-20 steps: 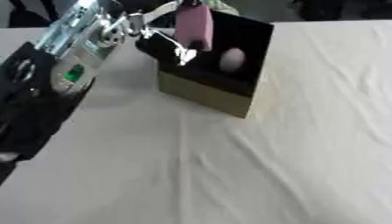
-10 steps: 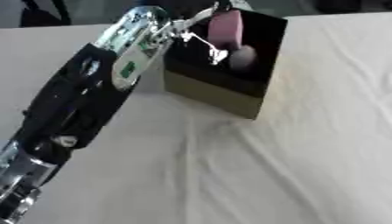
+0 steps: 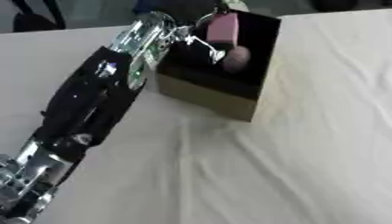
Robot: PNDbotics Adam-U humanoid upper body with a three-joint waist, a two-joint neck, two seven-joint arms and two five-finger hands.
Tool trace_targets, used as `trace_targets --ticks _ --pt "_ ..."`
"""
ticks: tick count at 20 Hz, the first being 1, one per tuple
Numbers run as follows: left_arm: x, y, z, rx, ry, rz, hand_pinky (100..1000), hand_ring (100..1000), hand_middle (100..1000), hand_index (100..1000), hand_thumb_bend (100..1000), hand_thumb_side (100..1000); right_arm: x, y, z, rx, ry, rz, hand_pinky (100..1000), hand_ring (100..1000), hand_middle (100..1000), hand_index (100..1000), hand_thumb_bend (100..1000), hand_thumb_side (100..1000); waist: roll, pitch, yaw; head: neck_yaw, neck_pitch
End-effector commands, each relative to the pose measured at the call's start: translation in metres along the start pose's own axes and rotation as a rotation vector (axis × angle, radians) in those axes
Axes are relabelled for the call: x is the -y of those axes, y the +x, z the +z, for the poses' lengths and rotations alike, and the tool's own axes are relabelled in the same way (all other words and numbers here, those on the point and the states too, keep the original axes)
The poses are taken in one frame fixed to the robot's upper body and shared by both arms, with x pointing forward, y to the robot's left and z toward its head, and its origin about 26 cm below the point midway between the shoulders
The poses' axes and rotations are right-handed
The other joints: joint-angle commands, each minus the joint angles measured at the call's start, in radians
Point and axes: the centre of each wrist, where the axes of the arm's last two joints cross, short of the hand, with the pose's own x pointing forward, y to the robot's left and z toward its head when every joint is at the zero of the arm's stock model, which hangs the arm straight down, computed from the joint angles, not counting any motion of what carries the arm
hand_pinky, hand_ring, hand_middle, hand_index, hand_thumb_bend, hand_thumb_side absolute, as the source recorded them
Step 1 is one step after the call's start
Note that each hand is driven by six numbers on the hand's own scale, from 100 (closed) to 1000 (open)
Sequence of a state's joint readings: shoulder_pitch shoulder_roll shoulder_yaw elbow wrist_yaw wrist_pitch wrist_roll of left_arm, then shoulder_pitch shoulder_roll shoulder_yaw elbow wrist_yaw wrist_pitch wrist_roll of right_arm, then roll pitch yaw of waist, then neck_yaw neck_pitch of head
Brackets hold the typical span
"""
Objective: Pick up objects on the table and place them in the box.
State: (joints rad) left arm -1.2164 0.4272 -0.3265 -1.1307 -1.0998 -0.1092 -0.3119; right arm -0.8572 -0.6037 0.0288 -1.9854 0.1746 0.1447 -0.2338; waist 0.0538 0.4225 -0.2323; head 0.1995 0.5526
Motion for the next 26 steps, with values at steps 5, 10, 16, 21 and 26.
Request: trace_targets --ticks 5,10,16,21,26 --pt "-0.011 -0.01 0.003 -0.008 -0.016 -0.082 861 803 807 899 657 636 0.006 0.005 -0.002 0.017 -0.003 0.008 810 786 760 757 130 628 -0.006 -0.032 0.003 -0.027 0.011" --pt "-0.015 -0.012 0.005 -0.035 0.017 -0.085 860 816 823 911 685 674 0.005 0.004 -0.001 0.012 0.0 0.006 811 787 760 758 128 626 -0.008 -0.038 0.007 -0.04 0.021" --pt "-0.027 -0.01 0.01 -0.041 0.108 -0.055 832 789 799 897 563 682 0.005 0.002 0.001 -0.001 0.002 0.008 811 787 761 758 100 621 -0.013 -0.051 0.015 -0.047 0.033" --pt "-0.047 -0.006 0.024 -0.017 0.215 -0.008 808 761 773 880 446 636 0.006 0.0 0.004 -0.013 0.004 0.017 811 787 761 759 103 618 -0.019 -0.075 0.03 -0.061 0.054" --pt "-0.075 0.005 0.059 0.018 0.38 0.116 778 713 734 850 410 649 0.006 -0.003 0.007 -0.025 0.01 0.025 812 788 764 763 100 629 -0.026 -0.1 0.047 -0.09 0.081"
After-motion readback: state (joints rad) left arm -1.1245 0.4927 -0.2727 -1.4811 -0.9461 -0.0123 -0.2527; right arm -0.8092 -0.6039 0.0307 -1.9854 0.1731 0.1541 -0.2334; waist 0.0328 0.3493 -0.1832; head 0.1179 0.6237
